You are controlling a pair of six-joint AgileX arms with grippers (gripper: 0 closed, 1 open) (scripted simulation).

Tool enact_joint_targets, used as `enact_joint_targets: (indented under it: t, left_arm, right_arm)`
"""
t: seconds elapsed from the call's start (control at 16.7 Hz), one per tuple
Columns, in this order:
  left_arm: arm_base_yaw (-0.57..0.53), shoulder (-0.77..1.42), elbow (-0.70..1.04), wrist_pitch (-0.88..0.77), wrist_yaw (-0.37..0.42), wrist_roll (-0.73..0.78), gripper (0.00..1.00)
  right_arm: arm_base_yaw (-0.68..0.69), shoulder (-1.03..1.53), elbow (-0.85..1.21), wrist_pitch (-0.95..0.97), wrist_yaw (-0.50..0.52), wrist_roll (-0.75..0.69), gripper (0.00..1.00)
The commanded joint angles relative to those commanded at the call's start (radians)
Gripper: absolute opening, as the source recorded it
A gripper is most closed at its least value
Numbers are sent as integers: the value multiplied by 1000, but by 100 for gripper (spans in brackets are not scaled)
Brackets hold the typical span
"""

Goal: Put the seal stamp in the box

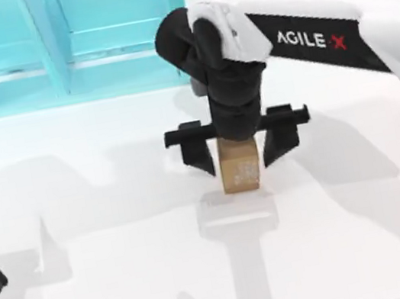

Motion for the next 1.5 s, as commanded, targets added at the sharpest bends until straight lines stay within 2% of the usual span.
enact_joint_targets:
  t: [0.42,1.08,1.5]
  left_arm:
    - [0,0,0,0,0,0,100]
    - [0,0,0,0,0,0,100]
    - [0,0,0,0,0,0,100]
  right_arm:
    - [0,0,0,0,0,0,2]
    - [-4,3,16,-16,0,2,0]
    - [-5,15,339,-329,1,3,0]
